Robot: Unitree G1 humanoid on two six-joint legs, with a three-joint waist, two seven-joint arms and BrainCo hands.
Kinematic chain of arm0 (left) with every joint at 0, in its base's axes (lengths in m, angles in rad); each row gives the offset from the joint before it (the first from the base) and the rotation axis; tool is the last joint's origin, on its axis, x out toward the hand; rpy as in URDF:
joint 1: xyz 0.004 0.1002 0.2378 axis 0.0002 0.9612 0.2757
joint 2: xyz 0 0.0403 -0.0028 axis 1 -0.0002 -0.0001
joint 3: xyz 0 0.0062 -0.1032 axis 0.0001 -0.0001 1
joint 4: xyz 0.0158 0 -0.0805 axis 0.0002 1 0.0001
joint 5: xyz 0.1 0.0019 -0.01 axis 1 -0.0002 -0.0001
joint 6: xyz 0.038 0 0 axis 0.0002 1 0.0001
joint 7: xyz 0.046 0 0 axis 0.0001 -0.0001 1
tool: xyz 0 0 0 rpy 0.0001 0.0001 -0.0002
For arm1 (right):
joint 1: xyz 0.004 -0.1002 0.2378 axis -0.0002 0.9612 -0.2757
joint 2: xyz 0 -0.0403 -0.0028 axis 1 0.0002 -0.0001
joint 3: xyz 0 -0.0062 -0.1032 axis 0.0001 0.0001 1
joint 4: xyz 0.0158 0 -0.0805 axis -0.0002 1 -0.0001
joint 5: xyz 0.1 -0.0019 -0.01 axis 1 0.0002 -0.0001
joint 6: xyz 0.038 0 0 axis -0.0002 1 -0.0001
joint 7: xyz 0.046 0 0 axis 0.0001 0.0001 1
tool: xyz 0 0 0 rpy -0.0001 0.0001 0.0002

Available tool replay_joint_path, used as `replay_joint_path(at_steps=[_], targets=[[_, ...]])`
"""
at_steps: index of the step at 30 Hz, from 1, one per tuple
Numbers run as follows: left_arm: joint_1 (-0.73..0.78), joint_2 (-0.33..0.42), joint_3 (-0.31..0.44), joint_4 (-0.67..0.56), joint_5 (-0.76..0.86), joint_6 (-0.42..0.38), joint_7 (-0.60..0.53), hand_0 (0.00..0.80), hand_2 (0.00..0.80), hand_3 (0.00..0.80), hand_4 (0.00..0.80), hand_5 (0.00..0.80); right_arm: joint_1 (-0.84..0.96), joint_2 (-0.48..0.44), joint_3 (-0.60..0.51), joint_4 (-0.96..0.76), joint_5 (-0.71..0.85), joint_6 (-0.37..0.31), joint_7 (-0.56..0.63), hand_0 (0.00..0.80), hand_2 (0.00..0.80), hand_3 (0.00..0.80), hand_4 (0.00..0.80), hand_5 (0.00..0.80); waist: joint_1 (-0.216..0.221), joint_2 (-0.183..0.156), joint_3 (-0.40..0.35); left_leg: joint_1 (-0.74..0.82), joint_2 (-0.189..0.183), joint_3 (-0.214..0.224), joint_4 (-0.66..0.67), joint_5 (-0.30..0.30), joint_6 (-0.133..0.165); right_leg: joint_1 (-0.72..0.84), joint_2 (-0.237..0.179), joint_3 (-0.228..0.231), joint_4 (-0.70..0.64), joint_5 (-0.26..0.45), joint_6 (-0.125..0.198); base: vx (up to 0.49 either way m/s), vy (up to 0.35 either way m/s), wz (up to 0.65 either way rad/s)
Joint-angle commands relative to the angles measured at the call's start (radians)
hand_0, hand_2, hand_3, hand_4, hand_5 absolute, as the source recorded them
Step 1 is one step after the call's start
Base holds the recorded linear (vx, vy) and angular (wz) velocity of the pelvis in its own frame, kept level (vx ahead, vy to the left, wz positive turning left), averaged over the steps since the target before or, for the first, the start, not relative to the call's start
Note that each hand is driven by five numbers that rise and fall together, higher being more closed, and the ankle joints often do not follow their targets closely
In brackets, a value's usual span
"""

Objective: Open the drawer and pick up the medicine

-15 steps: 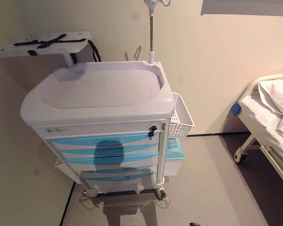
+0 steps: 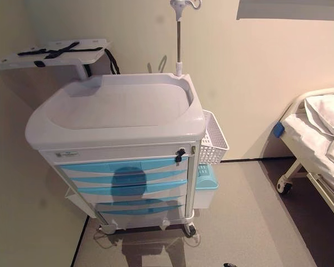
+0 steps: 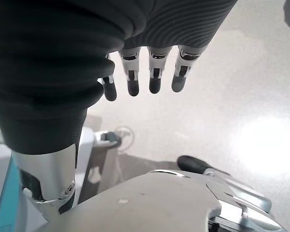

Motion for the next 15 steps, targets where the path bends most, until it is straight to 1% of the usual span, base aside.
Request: replay_joint_path(at_steps=[1, 10, 15], targets=[[-0.036, -0.028, -0.015, 0.052, 0.026, -0.015, -0.008, 0.000, 0.000, 0.000, 0.000, 0.000, -0.045, 0.005, 0.017, 0.026, 0.020, -0.033, 0.001, 0.000, 0.000, 0.000, 0.000, 0.000, 0.021, -0.057, 0.002, -0.014, -0.078, 0.025, 0.006, -0.042, 0.063, -0.066, -0.060, 0.010, 0.026, 0.065, 0.111, 0.000, 0.000, 0.00], [-0.055, -0.015, -0.007, 0.048, 0.027, -0.015, 0.012, 0.000, 0.000, 0.000, 0.000, 0.000, -0.049, -0.010, 0.018, -0.004, 0.008, -0.038, -0.016, 0.000, 0.000, 0.000, 0.000, 0.000, 0.017, -0.057, 0.035, -0.046, -0.086, 0.030, 0.048, -0.057, 0.077, -0.117, -0.071, 0.022, 0.096, 0.047, 0.107, -0.003, 0.009, -0.03], [-0.091, 0.002, -0.009, 0.018, 0.007, -0.021, 0.030, 0.000, 0.000, 0.000, 0.000, 0.000, -0.069, -0.021, 0.027, -0.021, 0.008, -0.041, -0.026, 0.000, 0.000, 0.000, 0.000, 0.000, 0.015, -0.059, 0.072, -0.099, -0.092, 0.044, 0.094, -0.063, 0.081, -0.164, -0.075, 0.029, 0.122, 0.045, 0.108, -0.044, 0.030, -0.06]])
